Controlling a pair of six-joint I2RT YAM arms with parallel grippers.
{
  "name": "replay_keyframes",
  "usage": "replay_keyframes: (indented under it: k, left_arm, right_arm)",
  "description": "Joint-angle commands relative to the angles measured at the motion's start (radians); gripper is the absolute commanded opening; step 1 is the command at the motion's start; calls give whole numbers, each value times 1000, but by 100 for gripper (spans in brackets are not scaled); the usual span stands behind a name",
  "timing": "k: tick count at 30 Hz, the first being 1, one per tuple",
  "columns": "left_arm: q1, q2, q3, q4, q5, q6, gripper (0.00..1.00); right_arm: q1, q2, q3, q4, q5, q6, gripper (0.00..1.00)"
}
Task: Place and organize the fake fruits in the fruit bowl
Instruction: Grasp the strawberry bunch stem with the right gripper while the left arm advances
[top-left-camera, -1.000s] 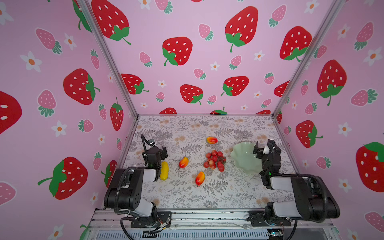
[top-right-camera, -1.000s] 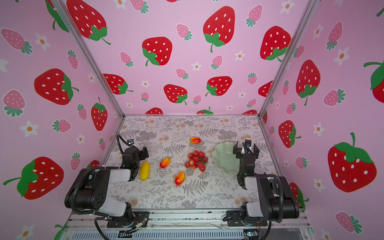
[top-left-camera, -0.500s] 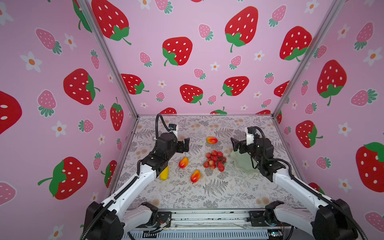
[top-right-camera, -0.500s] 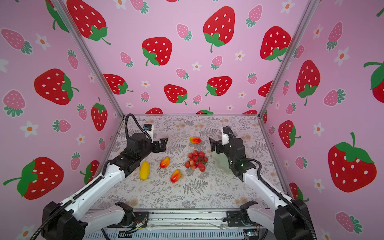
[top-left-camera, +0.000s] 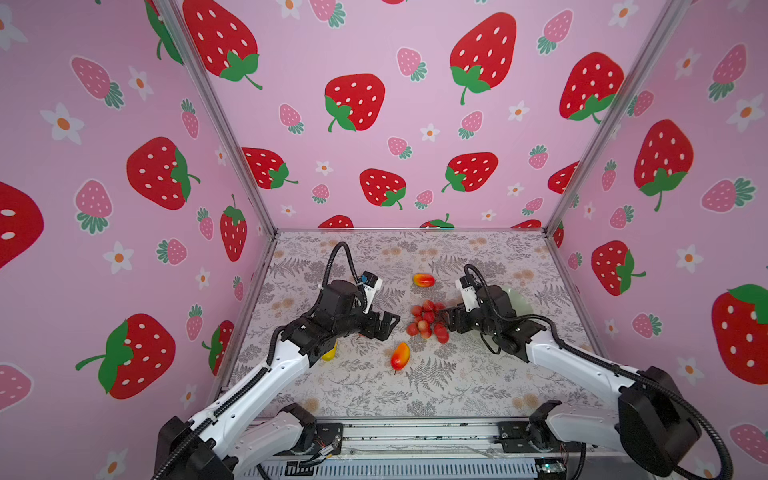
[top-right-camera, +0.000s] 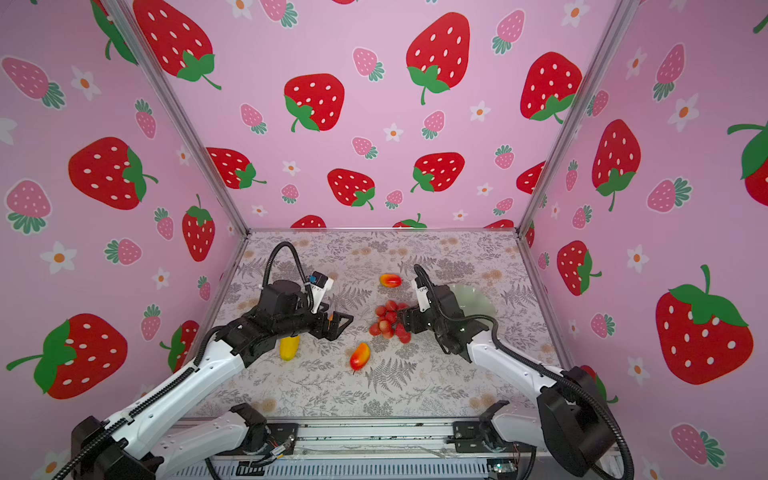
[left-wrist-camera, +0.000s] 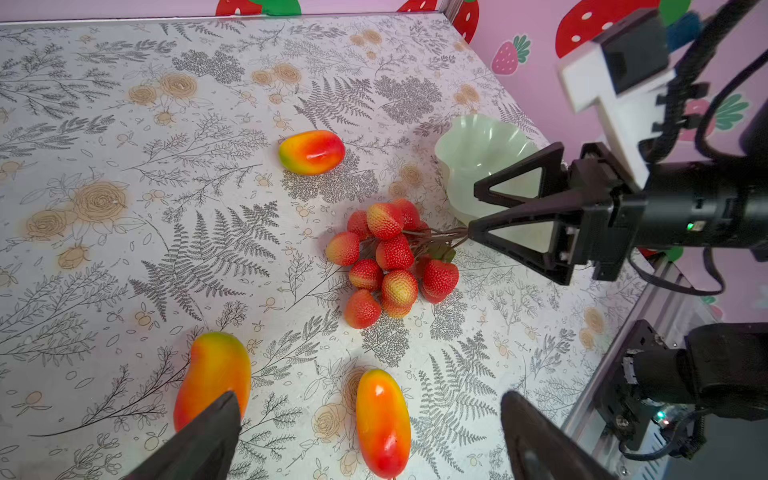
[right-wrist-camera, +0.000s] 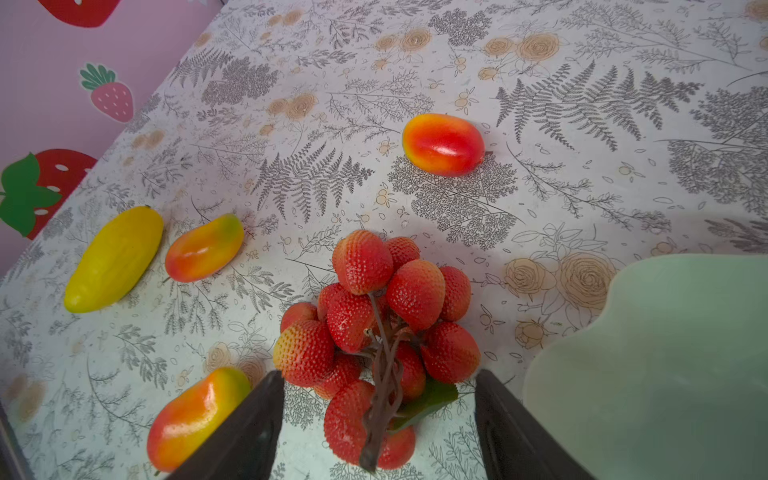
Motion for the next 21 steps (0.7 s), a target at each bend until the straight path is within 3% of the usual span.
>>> replay_keyframes:
  k: [1,12,17,21]
  left_arm:
    - [-4,-13,-18,-6,12,15,99]
    - [-5,-36,-31,3,-20,13,99]
    - [-4,-34,-32,3,-39,10,99]
    - [-4,-33,-33,3,-51,9,99]
  right_arm:
    - [17,21,29,-8,44,41,68]
    - [31,101,49,10,44,54,52]
    - [34,135,68,-3,32,55,42]
    - [38,137,72,3,32,57,27]
